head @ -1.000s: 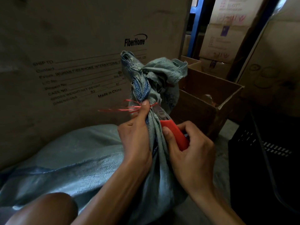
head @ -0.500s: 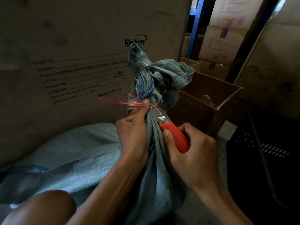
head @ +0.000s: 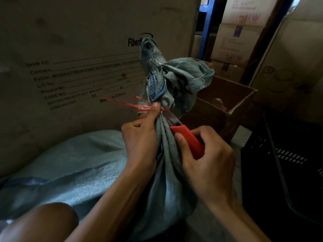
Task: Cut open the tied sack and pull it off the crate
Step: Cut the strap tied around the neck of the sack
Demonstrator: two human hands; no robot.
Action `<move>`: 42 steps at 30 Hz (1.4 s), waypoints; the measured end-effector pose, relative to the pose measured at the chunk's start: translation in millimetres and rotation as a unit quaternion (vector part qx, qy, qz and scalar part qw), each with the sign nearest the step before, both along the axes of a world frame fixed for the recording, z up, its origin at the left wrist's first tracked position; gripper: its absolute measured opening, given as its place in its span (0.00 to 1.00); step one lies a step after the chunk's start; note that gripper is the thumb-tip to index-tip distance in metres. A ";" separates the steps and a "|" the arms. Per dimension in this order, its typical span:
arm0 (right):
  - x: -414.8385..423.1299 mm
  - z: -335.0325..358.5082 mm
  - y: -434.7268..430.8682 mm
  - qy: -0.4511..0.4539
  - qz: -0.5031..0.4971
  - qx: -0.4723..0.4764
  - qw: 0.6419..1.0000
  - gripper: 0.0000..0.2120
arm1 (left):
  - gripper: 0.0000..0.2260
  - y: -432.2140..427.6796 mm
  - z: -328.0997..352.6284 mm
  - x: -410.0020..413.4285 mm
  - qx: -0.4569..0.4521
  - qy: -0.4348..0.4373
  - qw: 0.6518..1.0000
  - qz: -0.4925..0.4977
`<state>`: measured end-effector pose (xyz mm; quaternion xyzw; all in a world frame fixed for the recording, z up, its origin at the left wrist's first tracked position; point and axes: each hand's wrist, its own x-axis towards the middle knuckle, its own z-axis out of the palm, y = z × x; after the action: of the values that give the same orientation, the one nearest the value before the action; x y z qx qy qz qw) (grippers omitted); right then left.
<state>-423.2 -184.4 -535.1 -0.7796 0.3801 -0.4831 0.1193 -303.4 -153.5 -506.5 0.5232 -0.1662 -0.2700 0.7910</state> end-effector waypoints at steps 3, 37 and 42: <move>2.6 -8.1 1.4 -0.022 -0.015 0.003 1.000 0.11 | 0.13 -1.7 1.5 -1.3 0.012 0.097 0.994 -0.046; -38.8 22.2 -59.0 -0.168 0.135 0.240 0.946 0.30 | 0.31 -25.9 -12.9 12.7 0.137 -0.175 0.910 -0.349; -51.5 28.7 -71.5 -0.073 0.082 0.171 0.979 0.20 | 0.24 -18.7 -9.0 15.1 0.180 -0.267 0.899 -0.298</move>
<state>-474.7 -255.9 -506.5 -0.7387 0.3825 -0.4553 0.3175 -288.3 -172.3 -515.5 0.6352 -0.4677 -0.3692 0.4915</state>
